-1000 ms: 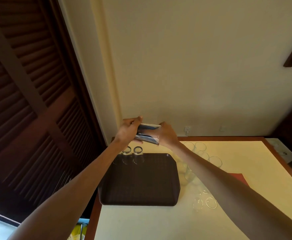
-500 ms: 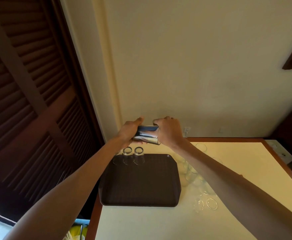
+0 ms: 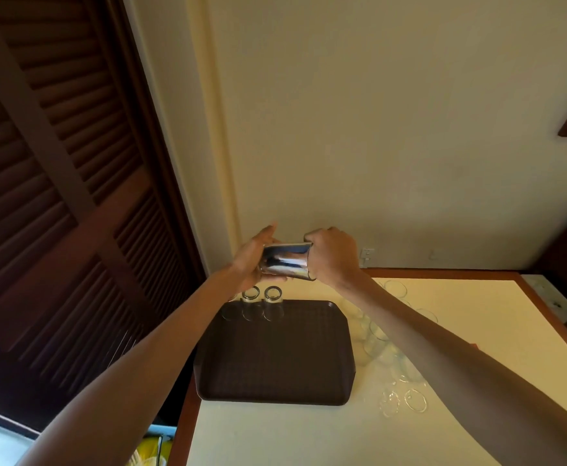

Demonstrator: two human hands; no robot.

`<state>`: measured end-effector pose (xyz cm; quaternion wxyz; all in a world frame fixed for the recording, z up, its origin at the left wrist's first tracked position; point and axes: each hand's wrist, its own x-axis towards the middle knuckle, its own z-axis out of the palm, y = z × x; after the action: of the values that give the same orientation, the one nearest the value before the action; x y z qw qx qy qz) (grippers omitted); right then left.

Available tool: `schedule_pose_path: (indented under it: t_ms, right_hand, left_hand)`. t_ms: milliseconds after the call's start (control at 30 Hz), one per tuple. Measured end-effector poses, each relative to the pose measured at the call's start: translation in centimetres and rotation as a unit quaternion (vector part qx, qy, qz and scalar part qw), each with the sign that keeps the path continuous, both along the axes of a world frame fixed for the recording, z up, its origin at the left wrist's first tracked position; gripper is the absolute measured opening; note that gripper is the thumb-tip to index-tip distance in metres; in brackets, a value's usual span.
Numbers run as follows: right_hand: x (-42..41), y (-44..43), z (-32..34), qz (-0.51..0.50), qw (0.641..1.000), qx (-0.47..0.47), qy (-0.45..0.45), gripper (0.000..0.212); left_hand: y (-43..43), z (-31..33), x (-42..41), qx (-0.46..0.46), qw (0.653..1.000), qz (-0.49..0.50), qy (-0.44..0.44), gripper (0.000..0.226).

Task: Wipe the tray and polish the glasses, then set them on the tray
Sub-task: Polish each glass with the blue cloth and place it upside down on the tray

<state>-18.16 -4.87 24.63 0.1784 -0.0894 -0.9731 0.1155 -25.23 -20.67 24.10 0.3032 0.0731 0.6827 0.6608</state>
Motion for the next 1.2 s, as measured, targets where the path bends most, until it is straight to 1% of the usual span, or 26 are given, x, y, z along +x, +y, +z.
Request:
schedule_pose_path:
  t_ms: [67,167,233,300,367,433,467,500,533,567,600,633,700,767,800,833,867,900,967,1000,1033,1067,1100,1133,1167,1200]
  right_hand:
    - [-0.2,-0.2,0.3,0.027,0.999,0.023,0.003,0.01]
    - [-0.4,0.1,-0.1,0.038,0.999,0.01,-0.01,0.014]
    - [-1.3,0.6,-1.3,0.024,0.998,-0.041,-0.03,0.017]
    - [-2.4,0.7,-2.6,-0.029,0.987,-0.117,-0.102,0.025]
    - [-2.8,0.3,-3.0,-0.046,0.958,-0.236,-0.157,0.04]
    - [-2.4,-0.5,-2.4,-0.029,0.89,-0.406,-0.205,0.06]
    - [-2.1,-0.8,-2.1,-0.017,0.871,-0.441,-0.217,0.066]
    - [-1.7,-0.9,-1.8,-0.008,0.869,-0.444,-0.219,0.068]
    - [-1.7,-0.8,-1.8,-0.005,0.887,-0.412,-0.208,0.065]
    - [-1.7,-0.6,-1.7,-0.006,0.925,-0.33,-0.186,0.055]
    - [-1.7,-0.4,-1.5,-0.008,0.964,-0.215,-0.155,0.038]
    - [-1.5,-0.3,-1.2,-0.011,0.986,-0.118,-0.12,0.023]
    - [-1.1,-0.7,-0.2,0.007,0.999,0.012,-0.046,0.013]
    - [-0.9,-0.9,0.6,0.043,0.991,0.123,0.006,0.012]
    - [-1.2,-1.0,0.4,0.046,0.986,0.158,0.02,0.012]
    - [-1.4,-0.9,0.0,0.048,0.985,0.163,0.024,0.012]
    - [-1.4,-0.8,-0.5,0.041,0.989,0.139,0.01,0.009]
    - [-1.8,-0.6,-1.4,0.033,0.995,0.09,0.007,0.006]
    - [-2.5,-0.6,-3.4,0.008,0.997,-0.07,-0.014,0.007]
    - [-2.5,-0.9,-4.1,0.01,0.986,-0.159,-0.042,0.011]
    - [-2.3,-1.2,-4.3,0.027,0.965,-0.25,-0.069,0.013]
    - [-2.1,-1.6,-4.2,0.041,0.928,-0.35,-0.122,0.015]
    - [-1.6,-2.1,-3.8,0.031,0.872,-0.454,-0.182,0.028]
    - [-1.2,-2.3,-3.2,0.01,0.828,-0.513,-0.226,0.041]
    - [-1.3,-2.3,-3.2,0.004,0.822,-0.519,-0.236,0.048]
    - [-1.5,-2.1,-3.2,0.001,0.849,-0.482,-0.216,0.048]
  left_hand:
    - [0.2,0.2,0.2,-0.027,0.999,0.023,-0.018,0.048]
    - [0.4,0.3,0.4,-0.037,0.998,0.043,-0.021,0.048]
    - [0.4,0.3,0.4,-0.053,0.997,0.048,0.012,0.05]
    - [0.4,0.3,0.3,-0.067,0.994,0.047,0.073,0.051]
    - [0.4,0.2,0.1,-0.066,0.987,0.049,0.14,0.051]
    - [0.2,0.0,-0.1,-0.058,0.975,0.052,0.207,0.05]
    - [0.1,-0.1,-0.1,-0.053,0.97,0.053,0.233,0.047]
    - [0.0,-0.3,-0.2,-0.045,0.966,0.052,0.249,0.045]
    - [-0.1,-0.6,-0.3,-0.034,0.966,0.047,0.251,0.043]
    - [-0.2,-0.8,-0.4,-0.02,0.971,0.041,0.236,0.043]
    - [-0.3,-0.9,-0.6,-0.005,0.978,0.037,0.205,0.045]
    - [-0.4,-0.9,-0.8,0.011,0.986,0.035,0.165,0.048]
    - [-0.8,-0.8,-1.2,0.038,0.997,0.019,0.071,0.054]
    - [-1.1,-0.6,-1.3,0.041,0.999,-0.019,-0.011,0.056]
    - [-1.1,-0.6,-1.3,0.027,0.999,-0.028,-0.026,0.055]
    - [-1.1,-0.5,-1.2,0.003,0.999,-0.024,-0.022,0.053]
    - [-0.9,-0.6,-1.2,-0.026,1.0,-0.009,-0.002,0.053]
    - [-0.8,-0.6,-1.2,-0.052,0.998,0.01,0.027,0.056]
    - [-0.7,-0.9,-1.5,-0.078,0.99,0.04,0.109,0.062]
    - [-0.7,-1.1,-1.7,-0.083,0.983,0.045,0.159,0.062]
    - [-0.7,-1.2,-1.6,-0.083,0.973,0.047,0.209,0.059]
    - [-0.8,-1.3,-1.4,-0.086,0.962,0.049,0.255,0.054]
    - [-0.8,-1.3,-1.2,-0.09,0.951,0.05,0.293,0.051]
    - [-0.8,-1.3,-1.0,-0.085,0.943,0.051,0.318,0.048]
    - [-0.8,-1.4,-0.8,-0.07,0.941,0.051,0.328,0.046]
    - [-0.8,-1.6,-0.9,-0.049,0.947,0.047,0.315,0.045]
